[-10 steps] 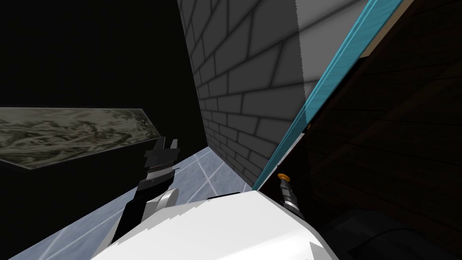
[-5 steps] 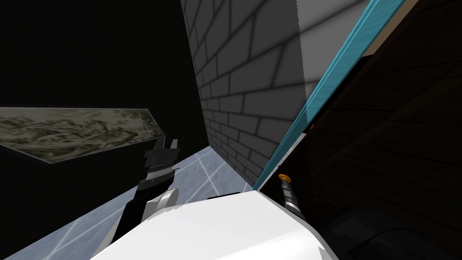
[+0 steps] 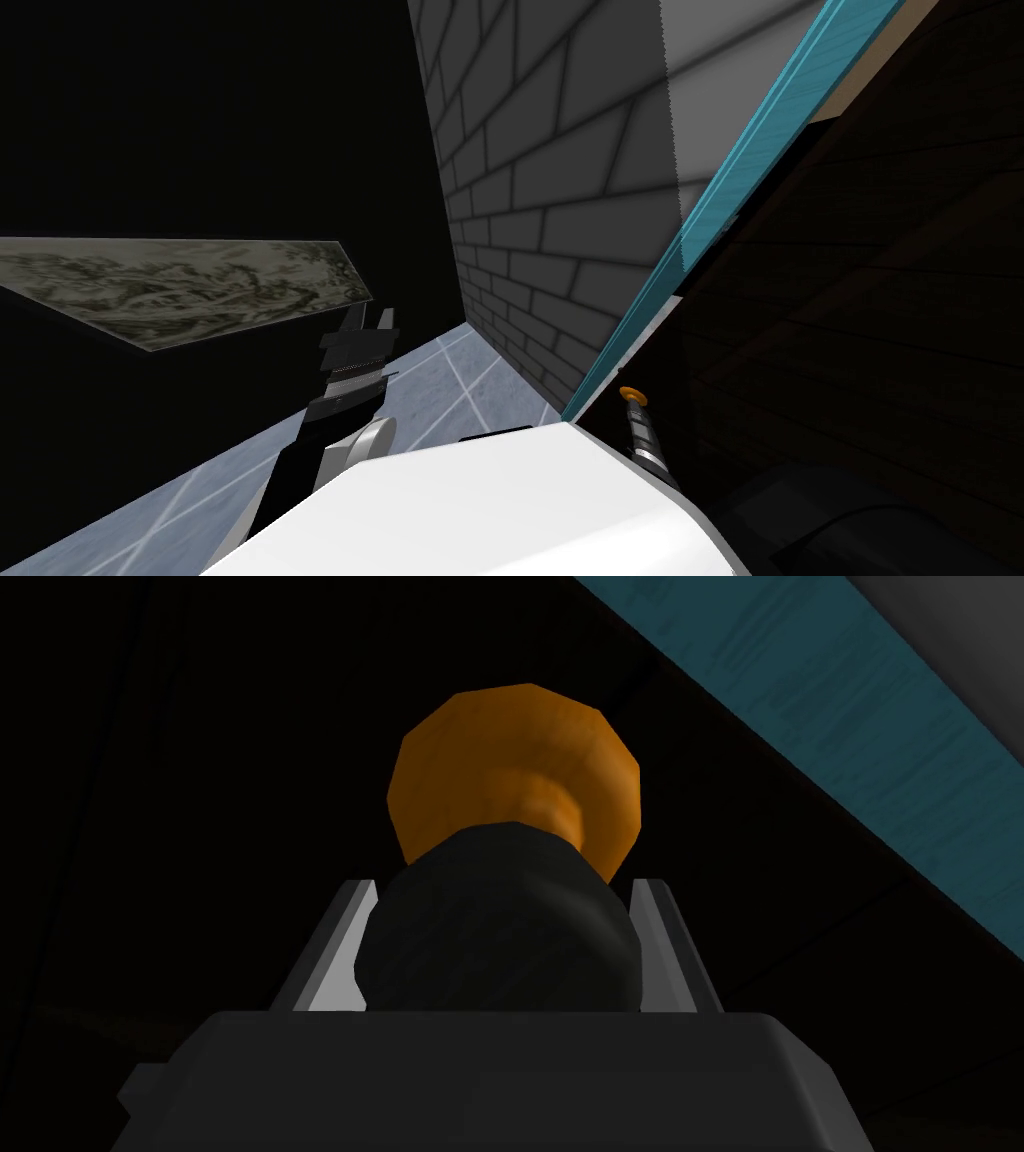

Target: Pull the door open

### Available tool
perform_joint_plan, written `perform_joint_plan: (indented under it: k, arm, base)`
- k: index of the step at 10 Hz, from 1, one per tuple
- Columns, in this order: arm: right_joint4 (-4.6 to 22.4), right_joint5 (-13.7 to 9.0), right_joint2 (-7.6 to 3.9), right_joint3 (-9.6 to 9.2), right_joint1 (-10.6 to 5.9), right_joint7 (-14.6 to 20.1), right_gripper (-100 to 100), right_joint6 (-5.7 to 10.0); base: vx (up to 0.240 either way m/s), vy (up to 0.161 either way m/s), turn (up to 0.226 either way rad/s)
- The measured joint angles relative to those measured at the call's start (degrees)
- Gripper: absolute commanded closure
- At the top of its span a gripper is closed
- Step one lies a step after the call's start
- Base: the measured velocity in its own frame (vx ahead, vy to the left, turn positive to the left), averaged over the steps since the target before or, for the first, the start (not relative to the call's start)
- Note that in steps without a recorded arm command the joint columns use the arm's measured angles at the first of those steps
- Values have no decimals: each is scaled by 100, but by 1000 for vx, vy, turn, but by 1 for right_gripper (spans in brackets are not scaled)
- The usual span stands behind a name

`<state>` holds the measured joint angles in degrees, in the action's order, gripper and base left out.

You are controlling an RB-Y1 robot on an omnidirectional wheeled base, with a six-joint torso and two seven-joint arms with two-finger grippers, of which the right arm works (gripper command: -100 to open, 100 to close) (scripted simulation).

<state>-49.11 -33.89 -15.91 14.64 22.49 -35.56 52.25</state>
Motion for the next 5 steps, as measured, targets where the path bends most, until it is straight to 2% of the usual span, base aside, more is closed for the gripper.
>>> perform_joint_plan:
  k: [5]
  arm:
    - [30, -53, -3, 7, 17, 650, 100, 24]
  base:
    - [-27, 13, 38]
